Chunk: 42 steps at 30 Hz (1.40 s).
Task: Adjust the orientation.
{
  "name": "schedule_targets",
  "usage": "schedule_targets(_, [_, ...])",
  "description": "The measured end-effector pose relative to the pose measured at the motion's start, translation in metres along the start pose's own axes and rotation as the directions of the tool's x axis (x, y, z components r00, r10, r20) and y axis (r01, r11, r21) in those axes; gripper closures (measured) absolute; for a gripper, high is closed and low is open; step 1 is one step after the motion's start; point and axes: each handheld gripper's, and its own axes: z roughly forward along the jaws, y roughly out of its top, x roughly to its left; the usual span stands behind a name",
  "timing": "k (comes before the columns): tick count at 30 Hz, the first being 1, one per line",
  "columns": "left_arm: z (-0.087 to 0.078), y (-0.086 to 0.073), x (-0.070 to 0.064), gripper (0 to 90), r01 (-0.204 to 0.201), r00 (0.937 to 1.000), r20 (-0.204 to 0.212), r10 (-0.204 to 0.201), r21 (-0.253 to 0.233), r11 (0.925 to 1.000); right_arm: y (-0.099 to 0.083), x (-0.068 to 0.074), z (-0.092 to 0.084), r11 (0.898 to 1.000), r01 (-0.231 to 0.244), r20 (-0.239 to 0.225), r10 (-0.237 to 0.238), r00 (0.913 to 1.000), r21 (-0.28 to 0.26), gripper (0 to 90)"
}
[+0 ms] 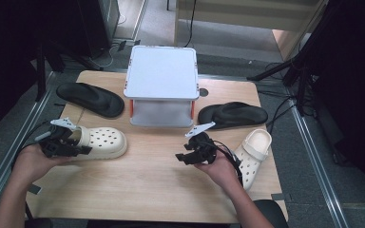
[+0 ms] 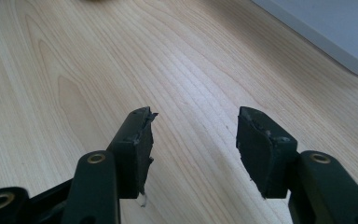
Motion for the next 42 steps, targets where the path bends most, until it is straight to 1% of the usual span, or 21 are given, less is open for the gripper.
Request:
schedule_targets(2, [-0.001, 0.001, -0.001, 71.6, -0.009, 0.9999, 0.009, 0.009, -0.010, 0.9999, 0.000, 0.000, 0.000, 1.000, -0.003, -0.001, 0.003, 1.0000, 0.002, 47.0])
schedule_targets(4, [-0.002, 0.003, -0.002, 75.4, -0.018, 0.9998, 0.006, 0.018, -0.009, 0.9998, 0.000, 0.001, 0.001, 1.000, -0.002, -0.002, 0.002, 1.0000, 0.002, 47.0])
schedule_targets(6, [-0.002, 0.005, -0.002, 76.2, -0.006, 0.9999, 0.008, 0.006, 0.002, 1.0000, 0.000, 0.001, 0.001, 1.000, -0.003, -0.004, 0.003, 1.0000, 0.003, 47.1])
schedule_targets(7, [-0.003, 0.006, -0.002, 76.5, -0.008, 1.0000, 0.002, 0.008, 0.000, 1.0000, 0.000, 0.001, 0.001, 1.000, -0.004, -0.005, 0.004, 1.0000, 0.002, 47.2])
schedule_targets(10, [-0.006, 0.007, -0.003, 77.3, 0.015, 0.9998, 0.013, -0.015, -0.008, 0.9999, 0.000, 0.000, 0.001, 1.000, -0.009, -0.009, 0.009, 0.9999, 0.006, 47.3])
schedule_targets(13, [-0.011, 0.008, -0.005, 77.5, 0.025, 0.9996, 0.017, -0.025, -0.007, 0.9997, 0.000, 0.000, 0.001, 1.000, -0.015, -0.017, 0.015, 0.9997, 0.005, 47.3])
schedule_targets(14, [-0.013, 0.008, -0.006, 77.5, 0.017, 0.9998, 0.007, -0.017, -0.009, 0.9998, 0.000, 0.000, 0.001, 1.000, -0.016, -0.017, 0.016, 0.9997, 0.004, 47.3])
schedule_targets(15, [-0.015, 0.009, -0.007, 77.6, 0.021, 0.9997, 0.007, -0.021, -0.009, 0.9997, 0.000, 0.000, 0.000, 1.000, -0.018, -0.019, 0.018, 0.9997, 0.002, 47.3])
schedule_targets(19, [-0.022, 0.014, -0.015, 77.6, 0.002, 0.9998, 0.018, -0.001, -0.041, 0.9992, 0.000, -0.001, 0.000, 1.000, -0.017, -0.019, 0.017, 0.9997, -0.006, 47.4])
schedule_targets(22, [-0.024, 0.020, -0.025, 77.5, -0.014, 0.9993, 0.033, 0.016, -0.052, 0.9985, 0.000, -0.001, -0.002, 1.000, -0.020, -0.015, 0.020, 0.9997, -0.014, 47.3])
schedule_targets(23, [-0.024, 0.020, -0.025, 77.5, -0.014, 0.9993, 0.033, 0.016, -0.052, 0.9985, 0.000, 0.000, -0.002, 1.000, -0.022, -0.015, 0.022, 0.9997, -0.017, 47.3])
schedule_targets(24, [-0.025, 0.025, -0.032, 77.5, -0.029, 0.9989, 0.035, 0.032, -0.057, 0.9979, 0.001, 0.000, -0.003, 1.000, -0.024, -0.016, 0.024, 0.9996, -0.019, 47.3])
schedule_targets(26, [-0.024, 0.030, -0.038, 77.5, -0.035, 0.9985, 0.040, 0.038, -0.066, 0.9972, 0.000, 0.000, -0.004, 0.999, -0.020, -0.014, 0.020, 0.9997, -0.028, 47.3])
schedule_targets(27, [-0.024, 0.032, -0.040, 77.5, -0.033, 0.9979, 0.053, 0.037, -0.067, 0.9972, 0.000, 0.000, -0.004, 0.999, -0.023, -0.014, 0.022, 0.9997, -0.028, 47.3])
schedule_targets(28, [-0.023, 0.034, -0.043, 77.5, -0.040, 0.9978, 0.049, 0.044, -0.072, 0.9966, 0.000, 0.000, -0.005, 0.999, -0.024, -0.013, 0.024, 0.9996, -0.029, 47.3])
schedule_targets(31, [-0.021, 0.039, -0.048, 77.5, -0.041, 0.9970, 0.063, 0.045, -0.073, 0.9965, -0.001, 0.000, -0.006, 0.999, -0.026, -0.011, 0.026, 0.9996, -0.033, 47.3])
schedule_targets(33, [-0.015, 0.046, -0.055, 77.5, -0.059, 0.9948, 0.079, 0.064, -0.070, 0.9958, -0.003, 0.000, -0.008, 0.999, -0.031, -0.007, 0.030, 0.9995, -0.037, 47.3])
schedule_targets(35, [-0.010, 0.051, -0.061, 77.4, -0.065, 0.9931, 0.094, 0.071, -0.067, 0.9956, -0.004, 0.000, -0.010, 0.999, -0.033, -0.004, 0.033, 0.9995, -0.042, 47.3])
schedule_targets(38, [-0.002, 0.059, -0.070, 77.4, -0.091, 0.9902, 0.101, 0.096, -0.057, 0.9942, -0.006, 0.000, -0.012, 0.998, -0.042, 0.004, 0.042, 0.9991, -0.048, 47.3])
schedule_targets(39, [-0.002, 0.059, -0.070, 77.4, -0.091, 0.9902, 0.101, 0.096, -0.057, 0.9942, -0.007, 0.000, -0.013, 0.998, -0.042, 0.004, 0.042, 0.9991, -0.051, 47.3])
schedule_targets(42, [0.012, 0.070, -0.082, 77.3, -0.106, 0.9862, 0.123, 0.111, -0.049, 0.9931, -0.009, 0.001, -0.015, 0.997, -0.044, 0.012, 0.045, 0.9989, -0.060, 47.3])
